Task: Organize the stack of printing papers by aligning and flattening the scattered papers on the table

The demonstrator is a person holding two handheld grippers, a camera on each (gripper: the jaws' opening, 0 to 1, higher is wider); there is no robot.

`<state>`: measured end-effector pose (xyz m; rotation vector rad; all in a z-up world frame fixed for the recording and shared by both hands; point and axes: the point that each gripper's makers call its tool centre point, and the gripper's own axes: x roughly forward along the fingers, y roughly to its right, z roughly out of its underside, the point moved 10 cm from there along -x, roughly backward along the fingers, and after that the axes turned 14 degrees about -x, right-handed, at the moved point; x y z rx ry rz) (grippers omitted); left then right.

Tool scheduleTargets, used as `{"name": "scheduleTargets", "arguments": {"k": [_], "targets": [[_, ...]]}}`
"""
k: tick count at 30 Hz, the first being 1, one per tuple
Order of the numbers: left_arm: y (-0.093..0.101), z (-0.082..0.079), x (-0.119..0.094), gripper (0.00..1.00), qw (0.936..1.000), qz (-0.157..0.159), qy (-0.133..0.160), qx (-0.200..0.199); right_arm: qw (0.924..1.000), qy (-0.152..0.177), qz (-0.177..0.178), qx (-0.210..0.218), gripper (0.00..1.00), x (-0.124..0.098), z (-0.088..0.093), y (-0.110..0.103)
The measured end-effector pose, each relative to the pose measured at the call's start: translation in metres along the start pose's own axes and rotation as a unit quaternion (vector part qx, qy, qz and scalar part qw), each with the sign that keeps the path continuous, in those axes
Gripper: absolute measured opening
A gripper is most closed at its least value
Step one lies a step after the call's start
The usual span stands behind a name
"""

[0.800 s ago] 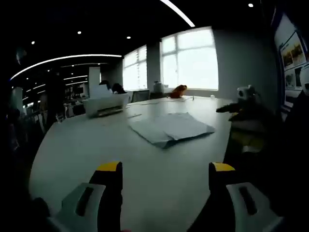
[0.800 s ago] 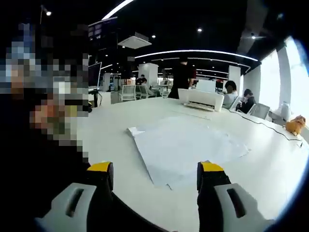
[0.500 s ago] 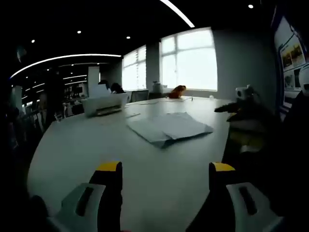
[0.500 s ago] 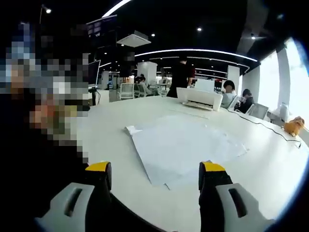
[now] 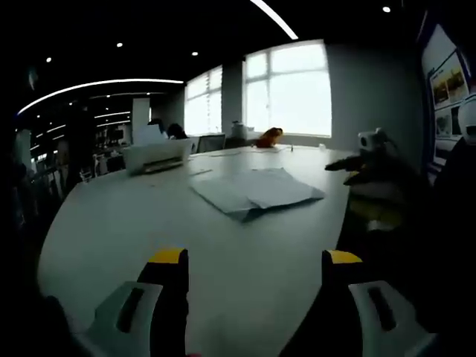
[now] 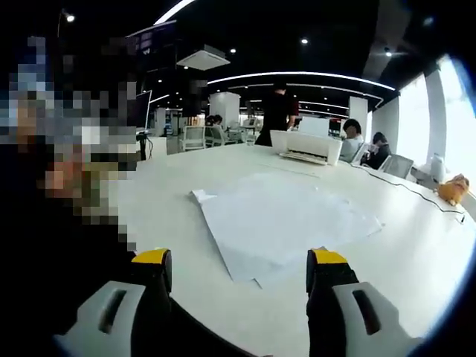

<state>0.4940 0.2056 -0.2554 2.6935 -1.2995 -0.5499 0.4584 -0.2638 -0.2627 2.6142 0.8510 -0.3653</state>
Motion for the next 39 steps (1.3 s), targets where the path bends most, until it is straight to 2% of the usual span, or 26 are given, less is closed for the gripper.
{"name": "scheduleTargets", "arguments": {"k": [17,20,27,29,31,33,36,39], "targets": [[-0.002,-0.001,-0.004,0.76,1.0,0.006,0.004,0.0,0.9999,0.002,-0.01,-0.006,0.69,0.001,-0.007,-0.006],[0.0,-0.006,-0.004,0.78,0.9997,0.013,0.019,-0.006,0.9998,0.006,-0.018,-0.004,0.69,0.001,-0.009,-0.007],[0.002,-0.01,-0.009,0.8,0.9983,0.016,0.05,-0.023,0.9977,0.047,-0.048,-0.011,0.68,-0.003,-0.024,-0.015],[0.004,-0.011,-0.01,0.82,0.9972,0.027,0.064,-0.029,0.997,0.052,-0.057,-0.013,0.67,-0.003,-0.027,-0.017],[0.013,-0.018,-0.015,0.82,0.9924,0.066,0.094,-0.046,0.9963,0.055,-0.065,-0.014,0.66,-0.002,-0.028,-0.019],[0.016,-0.024,-0.018,0.81,0.9892,0.078,0.114,-0.049,0.9958,0.055,-0.071,-0.018,0.66,0.0,-0.03,-0.022],[0.015,-0.029,-0.023,0.78,0.9885,0.075,0.124,-0.043,0.9949,0.055,-0.081,-0.024,0.66,0.003,-0.031,-0.027],[0.013,-0.029,-0.023,0.78,0.9894,0.07,0.122,-0.035,0.9942,0.056,-0.087,-0.028,0.66,0.004,-0.033,-0.029]]}}
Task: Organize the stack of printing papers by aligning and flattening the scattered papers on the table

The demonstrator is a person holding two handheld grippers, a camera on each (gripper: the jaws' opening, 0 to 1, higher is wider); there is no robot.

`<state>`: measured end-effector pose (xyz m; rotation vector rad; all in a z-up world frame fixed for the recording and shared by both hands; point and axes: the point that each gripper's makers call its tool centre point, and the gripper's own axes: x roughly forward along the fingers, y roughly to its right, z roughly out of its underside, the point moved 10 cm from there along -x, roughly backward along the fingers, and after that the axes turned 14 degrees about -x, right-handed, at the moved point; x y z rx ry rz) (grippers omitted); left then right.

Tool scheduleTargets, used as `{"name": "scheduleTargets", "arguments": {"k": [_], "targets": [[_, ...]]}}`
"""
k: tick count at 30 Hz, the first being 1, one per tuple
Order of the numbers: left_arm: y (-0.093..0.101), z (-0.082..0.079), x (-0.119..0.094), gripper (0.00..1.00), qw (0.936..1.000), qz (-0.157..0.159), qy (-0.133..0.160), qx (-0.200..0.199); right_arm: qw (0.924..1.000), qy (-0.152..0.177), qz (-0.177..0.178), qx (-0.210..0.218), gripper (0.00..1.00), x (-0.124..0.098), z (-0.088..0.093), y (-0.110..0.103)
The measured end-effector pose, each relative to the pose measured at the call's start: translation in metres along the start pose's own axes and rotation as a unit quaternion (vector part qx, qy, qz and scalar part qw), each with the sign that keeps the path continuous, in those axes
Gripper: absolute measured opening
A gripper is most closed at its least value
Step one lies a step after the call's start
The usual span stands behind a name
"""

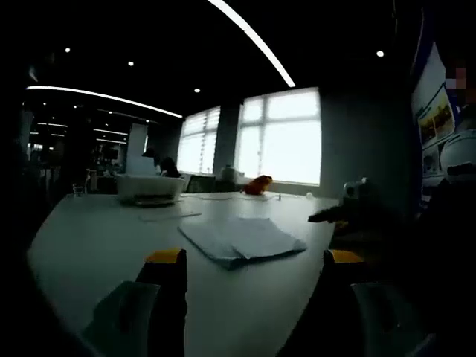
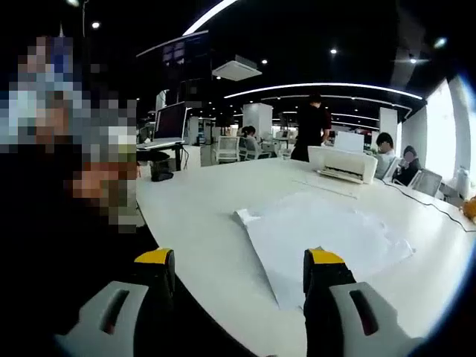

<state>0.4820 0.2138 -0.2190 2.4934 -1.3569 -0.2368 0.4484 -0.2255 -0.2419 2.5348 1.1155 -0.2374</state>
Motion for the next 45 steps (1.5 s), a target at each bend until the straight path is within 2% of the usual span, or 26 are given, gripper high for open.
{"name": "scheduleTargets", "arguments": {"k": [8,16,23,32,35,39,44,45], "targets": [[0.0,0.005,0.001,0.86,1.0,0.007,-0.006,-0.002,1.0,0.0,0.007,0.003,0.65,-0.002,0.0,0.004],[-0.003,0.01,0.004,0.83,0.9998,-0.002,-0.015,-0.014,0.9988,-0.025,0.042,0.007,0.68,-0.002,0.012,0.011],[-0.005,0.014,0.007,0.83,0.9993,-0.011,-0.035,-0.004,0.9973,-0.033,0.064,0.013,0.69,-0.002,0.016,0.018],[-0.006,0.015,0.012,0.81,0.999,-0.019,-0.04,-0.001,0.9945,-0.04,0.095,0.02,0.7,0.004,0.015,0.035],[-0.004,0.019,0.014,0.81,0.9988,-0.009,-0.048,-0.003,0.9939,-0.041,0.1,0.021,0.7,0.006,0.016,0.039],[-0.005,0.021,0.014,0.81,0.9981,-0.017,-0.059,-0.001,0.993,-0.045,0.106,0.027,0.7,0.01,0.019,0.043],[-0.006,0.02,0.014,0.81,0.9985,-0.014,-0.053,-0.002,0.9926,-0.049,0.107,0.03,0.7,0.012,0.022,0.045],[-0.007,0.018,0.016,0.8,0.9989,-0.023,-0.038,-0.011,0.9924,-0.051,0.108,0.03,0.7,0.013,0.022,0.046]]}}
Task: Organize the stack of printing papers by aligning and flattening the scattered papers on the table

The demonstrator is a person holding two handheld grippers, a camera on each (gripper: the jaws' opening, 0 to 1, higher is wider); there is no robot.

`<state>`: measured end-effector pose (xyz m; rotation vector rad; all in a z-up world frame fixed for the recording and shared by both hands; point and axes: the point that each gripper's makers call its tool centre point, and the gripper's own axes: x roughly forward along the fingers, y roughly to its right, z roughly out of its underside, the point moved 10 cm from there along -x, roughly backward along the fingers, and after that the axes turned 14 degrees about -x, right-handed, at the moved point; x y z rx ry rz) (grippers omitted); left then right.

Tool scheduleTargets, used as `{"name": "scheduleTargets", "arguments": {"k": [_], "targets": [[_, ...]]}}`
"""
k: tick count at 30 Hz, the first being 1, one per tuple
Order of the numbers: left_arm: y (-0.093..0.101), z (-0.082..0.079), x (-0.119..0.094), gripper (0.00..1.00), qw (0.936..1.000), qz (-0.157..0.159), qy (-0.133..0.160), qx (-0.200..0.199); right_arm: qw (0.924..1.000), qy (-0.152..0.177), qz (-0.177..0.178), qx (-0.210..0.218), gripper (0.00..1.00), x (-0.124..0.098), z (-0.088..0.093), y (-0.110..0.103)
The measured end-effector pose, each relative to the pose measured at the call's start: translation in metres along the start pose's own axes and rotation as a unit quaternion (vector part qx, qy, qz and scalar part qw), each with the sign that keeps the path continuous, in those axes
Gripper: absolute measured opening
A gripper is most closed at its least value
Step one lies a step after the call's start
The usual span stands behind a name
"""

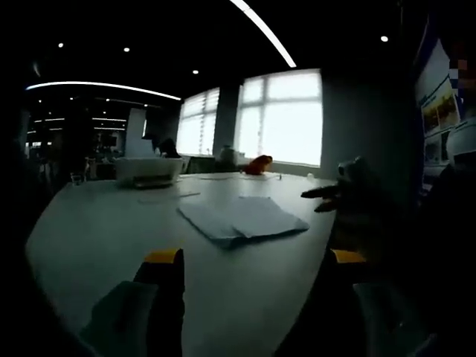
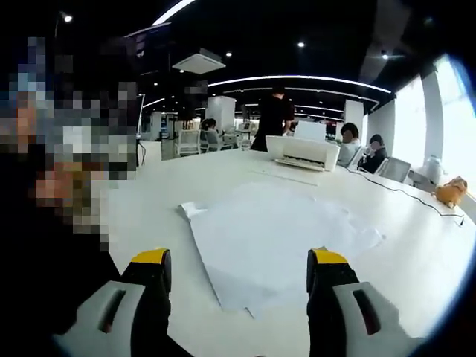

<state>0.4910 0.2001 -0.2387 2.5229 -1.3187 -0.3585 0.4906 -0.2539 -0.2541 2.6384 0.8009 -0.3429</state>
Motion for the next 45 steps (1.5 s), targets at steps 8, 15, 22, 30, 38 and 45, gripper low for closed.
{"name": "scheduleTargets", "arguments": {"k": [8,15,22,30,38,45], "targets": [[0.002,0.004,0.001,0.81,0.9996,0.008,-0.024,0.009,0.9999,-0.002,0.014,-0.004,0.7,0.001,-0.001,0.008],[0.002,0.002,0.001,0.82,0.9997,0.007,-0.021,0.011,0.9998,-0.004,0.018,-0.008,0.71,0.002,-0.004,0.013],[0.001,0.0,-0.001,0.82,0.9997,0.005,-0.022,0.011,0.9997,-0.005,0.024,-0.004,0.71,0.002,-0.002,0.017],[0.001,0.003,0.0,0.82,0.9996,0.005,-0.025,0.011,0.9996,-0.012,0.027,0.001,0.72,0.003,0.003,0.019],[0.0,0.005,0.002,0.82,0.9995,0.007,-0.029,0.008,0.9994,-0.019,0.03,0.0,0.71,0.005,0.005,0.024],[-0.002,0.005,0.006,0.81,0.9996,0.006,-0.029,0.002,0.9991,-0.023,0.036,0.001,0.71,0.014,0.006,0.033]]}}
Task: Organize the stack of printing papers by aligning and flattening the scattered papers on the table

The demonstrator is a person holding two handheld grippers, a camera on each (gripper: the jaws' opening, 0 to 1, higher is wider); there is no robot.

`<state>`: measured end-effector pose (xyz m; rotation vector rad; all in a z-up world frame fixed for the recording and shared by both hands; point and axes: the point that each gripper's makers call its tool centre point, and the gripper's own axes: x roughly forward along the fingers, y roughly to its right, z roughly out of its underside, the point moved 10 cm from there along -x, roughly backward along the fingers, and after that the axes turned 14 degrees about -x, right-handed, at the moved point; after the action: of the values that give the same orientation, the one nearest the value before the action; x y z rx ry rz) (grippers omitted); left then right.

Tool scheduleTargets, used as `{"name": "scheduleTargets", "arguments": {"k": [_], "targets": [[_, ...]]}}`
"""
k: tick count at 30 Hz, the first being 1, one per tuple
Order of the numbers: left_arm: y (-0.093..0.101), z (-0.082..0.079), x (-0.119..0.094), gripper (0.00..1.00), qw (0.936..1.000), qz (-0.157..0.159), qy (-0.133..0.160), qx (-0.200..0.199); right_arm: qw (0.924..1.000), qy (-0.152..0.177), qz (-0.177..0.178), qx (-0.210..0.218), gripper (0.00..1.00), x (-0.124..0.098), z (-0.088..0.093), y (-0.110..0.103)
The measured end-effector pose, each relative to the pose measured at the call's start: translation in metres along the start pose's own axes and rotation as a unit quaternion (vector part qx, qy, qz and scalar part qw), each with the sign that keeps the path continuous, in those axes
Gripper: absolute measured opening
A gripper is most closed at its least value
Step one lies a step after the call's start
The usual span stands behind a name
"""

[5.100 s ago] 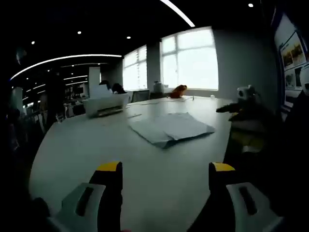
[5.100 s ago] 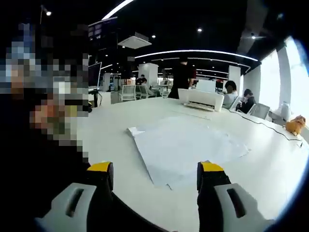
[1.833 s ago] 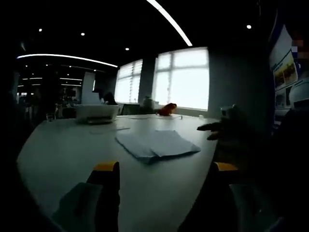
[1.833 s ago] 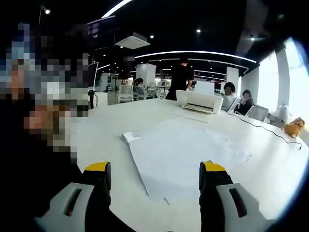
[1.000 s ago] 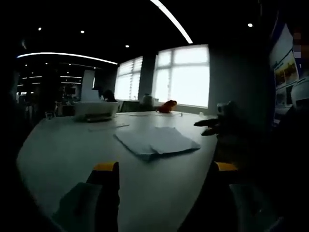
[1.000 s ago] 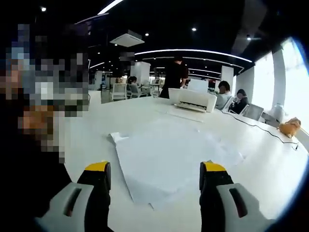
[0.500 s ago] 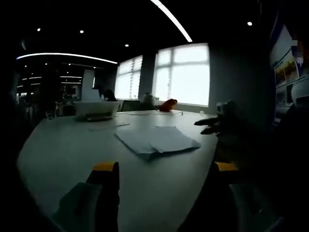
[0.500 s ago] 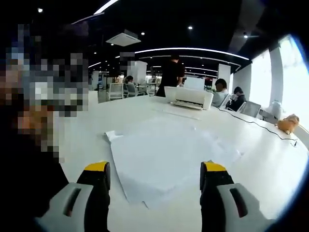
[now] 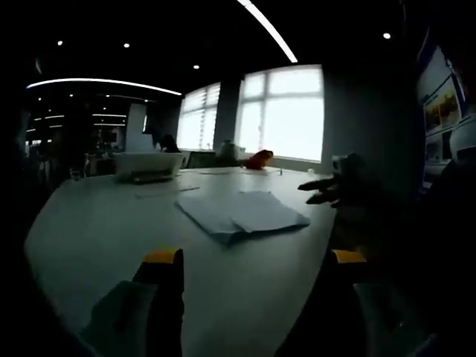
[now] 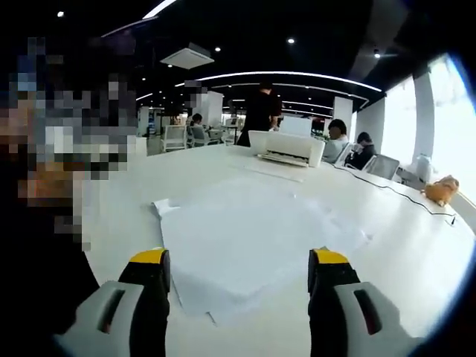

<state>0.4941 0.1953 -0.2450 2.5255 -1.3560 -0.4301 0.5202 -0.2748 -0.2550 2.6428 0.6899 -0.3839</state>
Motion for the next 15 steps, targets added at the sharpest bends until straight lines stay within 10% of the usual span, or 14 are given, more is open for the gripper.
{"name": "scheduleTargets", "arguments": {"k": [15], "targets": [[0.008,0.004,0.002,0.81,1.0,0.004,-0.004,0.006,1.0,0.003,0.006,-0.004,0.71,0.011,-0.008,0.01]]}}
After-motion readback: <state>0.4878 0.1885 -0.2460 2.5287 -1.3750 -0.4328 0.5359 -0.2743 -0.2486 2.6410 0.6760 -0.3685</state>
